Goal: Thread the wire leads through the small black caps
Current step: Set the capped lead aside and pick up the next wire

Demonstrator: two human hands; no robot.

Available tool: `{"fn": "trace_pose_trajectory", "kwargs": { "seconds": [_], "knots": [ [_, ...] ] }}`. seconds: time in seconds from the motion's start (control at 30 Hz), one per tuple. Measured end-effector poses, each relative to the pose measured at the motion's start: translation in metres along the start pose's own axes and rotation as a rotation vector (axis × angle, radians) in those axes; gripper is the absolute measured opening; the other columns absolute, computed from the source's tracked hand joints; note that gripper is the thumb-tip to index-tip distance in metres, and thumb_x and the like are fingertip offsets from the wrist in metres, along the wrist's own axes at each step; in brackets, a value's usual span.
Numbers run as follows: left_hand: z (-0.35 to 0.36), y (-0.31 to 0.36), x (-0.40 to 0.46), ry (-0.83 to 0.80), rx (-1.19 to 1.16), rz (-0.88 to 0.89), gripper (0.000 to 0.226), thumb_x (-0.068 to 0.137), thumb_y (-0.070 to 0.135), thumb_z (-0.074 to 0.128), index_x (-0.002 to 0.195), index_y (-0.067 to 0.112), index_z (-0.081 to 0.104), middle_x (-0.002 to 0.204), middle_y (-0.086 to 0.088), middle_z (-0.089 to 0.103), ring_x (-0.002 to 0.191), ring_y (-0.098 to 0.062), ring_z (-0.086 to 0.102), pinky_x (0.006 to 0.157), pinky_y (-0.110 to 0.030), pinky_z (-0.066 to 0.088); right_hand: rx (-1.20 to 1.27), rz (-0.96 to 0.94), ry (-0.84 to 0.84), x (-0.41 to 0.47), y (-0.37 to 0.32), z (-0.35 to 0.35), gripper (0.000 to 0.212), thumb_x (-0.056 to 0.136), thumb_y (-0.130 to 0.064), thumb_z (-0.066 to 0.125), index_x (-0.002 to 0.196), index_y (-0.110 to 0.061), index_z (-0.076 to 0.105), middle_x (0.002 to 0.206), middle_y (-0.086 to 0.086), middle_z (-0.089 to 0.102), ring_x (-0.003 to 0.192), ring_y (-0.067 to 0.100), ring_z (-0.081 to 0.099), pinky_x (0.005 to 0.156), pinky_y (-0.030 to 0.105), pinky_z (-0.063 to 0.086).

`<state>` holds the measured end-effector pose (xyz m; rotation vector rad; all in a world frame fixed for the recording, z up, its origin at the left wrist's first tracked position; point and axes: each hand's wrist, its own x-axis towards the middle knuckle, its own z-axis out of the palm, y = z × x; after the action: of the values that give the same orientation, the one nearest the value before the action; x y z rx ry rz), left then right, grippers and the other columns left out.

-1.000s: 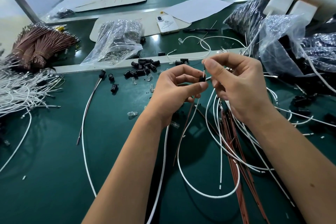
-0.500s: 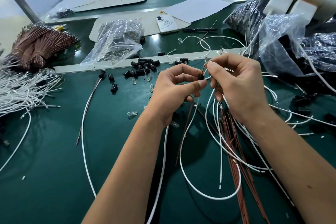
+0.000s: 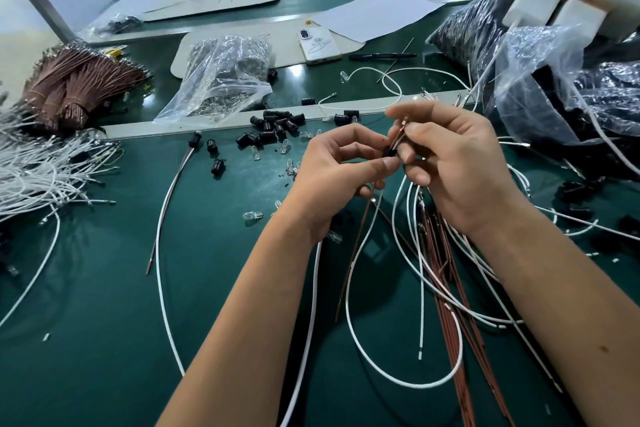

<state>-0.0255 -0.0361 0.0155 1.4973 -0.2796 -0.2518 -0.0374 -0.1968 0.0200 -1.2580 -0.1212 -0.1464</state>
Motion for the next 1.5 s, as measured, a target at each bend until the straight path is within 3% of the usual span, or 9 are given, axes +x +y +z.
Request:
{"fn": "trace_pose_trajectory", "kwargs": {
  "seconds": [0.3,0.53,0.63,0.83,1.0,1.2,1.5],
  "knots": [
    [-0.0017,0.0007,0.0004,0.014,0.006,0.001,0.015,0.077,0.013,0.08,0.082,0.025,0.071,0.078,0.0,0.07,0.063,-0.015,0.061,0.055,-0.021,0.044,-0.088,-0.033,-0.056,-0.0009,-0.0039,-0.0031,0.017,0.102,0.001,0.055,0.101,-0.001,0.072,0.074,0.004,0.066,0.062,0.012,0.059,0.05,0.02,0.052],
    [-0.0005,-0.0001,0.0005,0.037,0.057,0.026,0.016,0.081,0.005,0.081,0.091,0.013,0.072,0.074,0.001,0.07,0.064,-0.012,0.061,0.058,-0.018,0.045,-0.119,-0.031,-0.008,-0.0005,-0.0028,-0.0044,0.007,0.093,-0.011,0.072,0.093,-0.005,0.076,0.073,0.009,0.066,0.059,0.015,0.058,0.045,0.02,0.047],
    [0.0019,0.0005,-0.0007,0.038,0.049,0.066,0.016,0.079,0.002,0.082,0.09,0.01,0.072,0.075,0.0,0.071,0.07,-0.008,0.064,0.063,-0.015,0.048,-0.112,-0.022,0.021,0.0003,-0.0022,-0.0038,0.014,0.081,-0.02,0.079,0.086,-0.007,0.076,0.067,0.007,0.063,0.055,0.015,0.056,0.043,0.02,0.044],
    [0.0037,0.0006,-0.0005,0.034,0.041,0.063,0.019,0.079,0.003,0.082,0.084,0.017,0.071,0.075,0.001,0.07,0.069,-0.011,0.062,0.061,-0.023,0.048,-0.121,-0.037,0.023,0.0002,-0.0017,-0.0045,0.018,0.076,-0.024,0.081,0.082,-0.009,0.075,0.06,0.001,0.063,0.051,0.013,0.054,0.043,0.02,0.043],
    [0.0019,-0.0004,0.0002,0.041,-0.022,0.058,0.021,0.079,0.001,0.082,0.081,0.018,0.071,0.075,-0.004,0.07,0.066,-0.014,0.061,0.052,-0.021,0.045,-0.094,-0.036,-0.018,0.0,-0.0009,-0.0058,0.016,0.075,-0.022,0.084,0.085,-0.012,0.078,0.071,0.0,0.071,0.057,0.011,0.058,0.047,0.019,0.047],
    [0.0025,-0.0018,0.0001,0.028,-0.071,0.063,0.019,0.078,-0.003,0.081,0.083,0.014,0.073,0.074,-0.006,0.07,0.063,-0.014,0.062,0.055,-0.023,0.049,-0.125,-0.032,-0.004,0.0011,0.0012,-0.0086,0.006,0.085,-0.01,0.081,0.09,-0.011,0.079,0.076,0.0,0.073,0.059,0.01,0.058,0.048,0.019,0.048],
    [0.0005,-0.0004,-0.0006,0.046,-0.015,0.089,0.019,0.075,0.01,0.086,0.08,0.026,0.076,0.078,0.001,0.074,0.072,-0.01,0.066,0.057,-0.022,0.049,-0.119,-0.032,-0.008,0.0003,0.0007,-0.0081,0.012,0.082,-0.02,0.082,0.092,-0.013,0.08,0.073,-0.001,0.071,0.061,0.01,0.059,0.047,0.02,0.048]
  ]
}}
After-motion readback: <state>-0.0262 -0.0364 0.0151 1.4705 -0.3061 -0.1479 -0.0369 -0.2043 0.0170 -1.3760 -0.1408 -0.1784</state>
